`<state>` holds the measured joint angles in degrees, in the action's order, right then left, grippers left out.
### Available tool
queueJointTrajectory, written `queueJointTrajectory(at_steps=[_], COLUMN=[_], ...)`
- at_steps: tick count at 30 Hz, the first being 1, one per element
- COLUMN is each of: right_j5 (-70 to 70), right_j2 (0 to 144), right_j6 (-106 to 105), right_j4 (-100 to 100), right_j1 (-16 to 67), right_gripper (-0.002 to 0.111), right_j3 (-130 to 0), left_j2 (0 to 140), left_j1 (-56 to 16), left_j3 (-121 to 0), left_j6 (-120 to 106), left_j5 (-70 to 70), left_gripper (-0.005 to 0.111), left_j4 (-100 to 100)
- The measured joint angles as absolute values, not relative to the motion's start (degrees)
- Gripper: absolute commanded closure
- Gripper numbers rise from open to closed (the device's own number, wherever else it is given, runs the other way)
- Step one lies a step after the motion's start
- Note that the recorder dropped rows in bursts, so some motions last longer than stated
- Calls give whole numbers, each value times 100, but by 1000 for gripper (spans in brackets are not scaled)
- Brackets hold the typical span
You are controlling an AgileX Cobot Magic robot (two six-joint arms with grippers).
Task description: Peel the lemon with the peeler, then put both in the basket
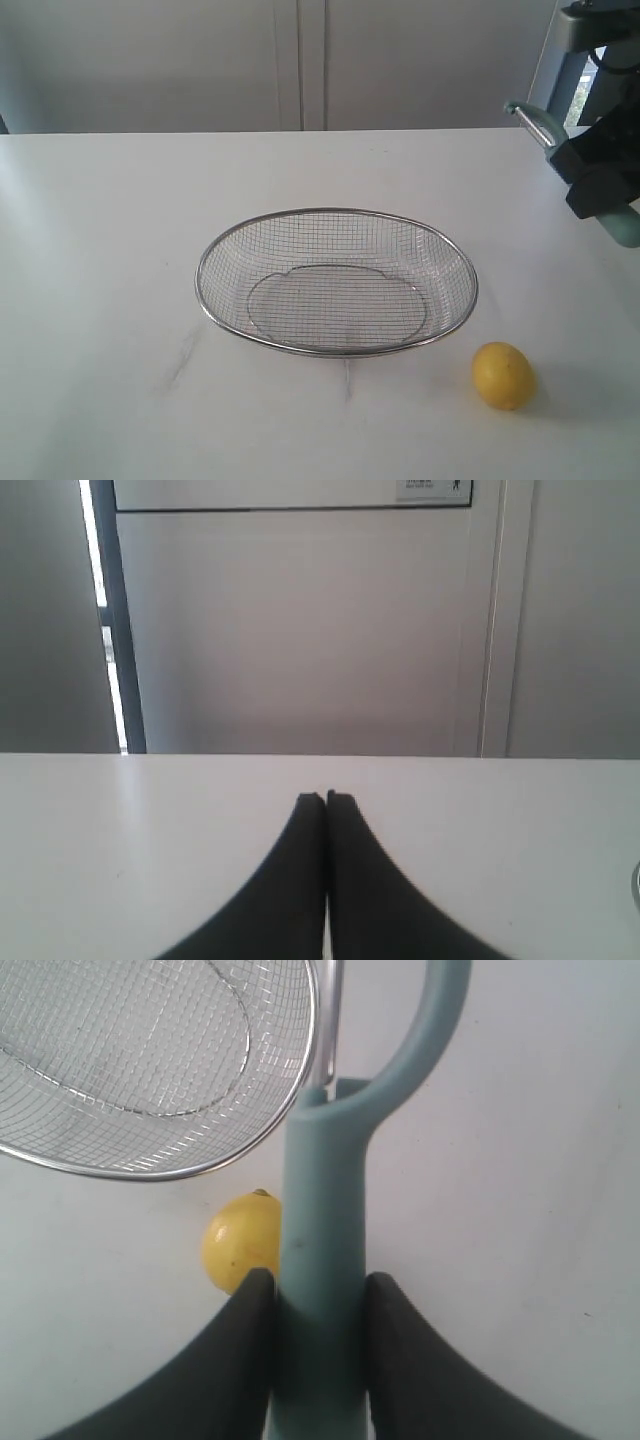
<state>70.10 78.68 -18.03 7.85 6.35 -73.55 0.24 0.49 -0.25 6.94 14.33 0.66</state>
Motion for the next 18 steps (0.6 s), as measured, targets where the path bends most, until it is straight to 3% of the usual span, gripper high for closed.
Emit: queueJointTrajectory(at_steps=[18], right_j5=[7010], right_j2=[7868], right_j6=[-1803], right_j4=[785], right_j1=[635], right_gripper=[108], right_j3=[-7355], left_j2=[21], left_j1=[49], left_j3=[-25], left_j6=[1536], left_j5=[3180], left_gripper=[107], left_j4=[0])
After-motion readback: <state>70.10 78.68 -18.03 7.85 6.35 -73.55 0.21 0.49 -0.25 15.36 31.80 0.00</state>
